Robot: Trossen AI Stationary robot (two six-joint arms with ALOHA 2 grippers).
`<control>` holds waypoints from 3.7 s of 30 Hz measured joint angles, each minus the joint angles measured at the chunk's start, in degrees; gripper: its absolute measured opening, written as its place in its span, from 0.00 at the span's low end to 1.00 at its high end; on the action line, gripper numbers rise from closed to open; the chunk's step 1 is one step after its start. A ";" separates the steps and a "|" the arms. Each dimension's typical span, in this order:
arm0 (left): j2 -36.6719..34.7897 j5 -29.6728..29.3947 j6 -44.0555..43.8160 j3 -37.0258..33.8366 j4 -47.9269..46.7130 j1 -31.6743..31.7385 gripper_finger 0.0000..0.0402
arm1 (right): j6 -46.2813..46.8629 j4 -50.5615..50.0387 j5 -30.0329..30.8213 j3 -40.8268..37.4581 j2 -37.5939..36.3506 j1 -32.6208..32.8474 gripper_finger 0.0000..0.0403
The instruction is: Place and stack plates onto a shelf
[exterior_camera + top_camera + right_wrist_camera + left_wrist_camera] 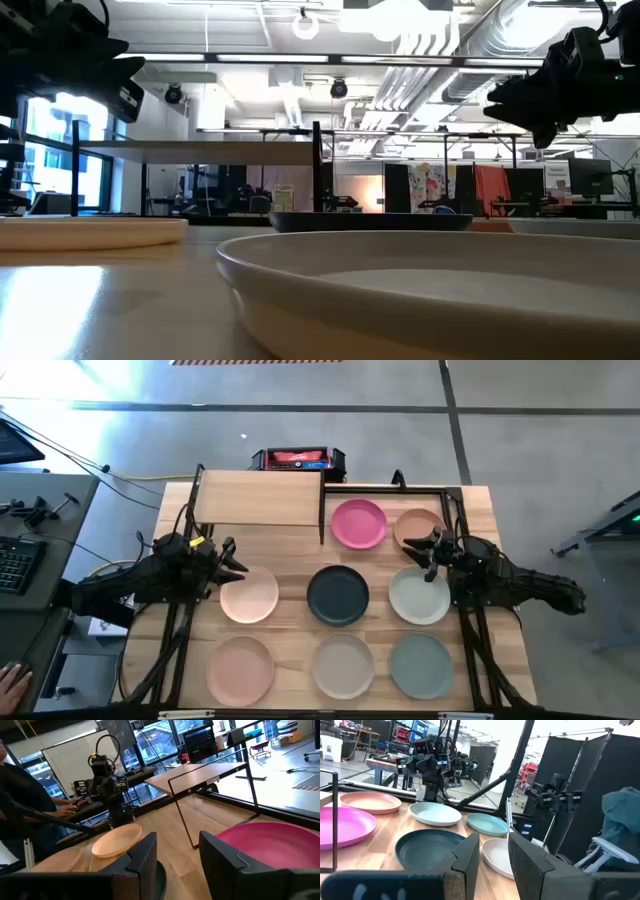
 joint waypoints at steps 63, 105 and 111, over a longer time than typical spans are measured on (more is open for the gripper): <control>-0.01 0.02 0.00 0.00 -0.01 -0.01 0.23 | 0.00 0.00 -0.02 0.00 0.02 -0.02 0.32; 0.00 -24.78 -20.53 0.00 1.16 0.03 0.23 | -0.02 0.00 -0.02 0.02 0.00 -0.02 0.32; 0.00 -31.58 -20.55 0.00 7.95 0.03 0.23 | -0.11 0.02 -0.01 0.02 0.01 -0.01 0.32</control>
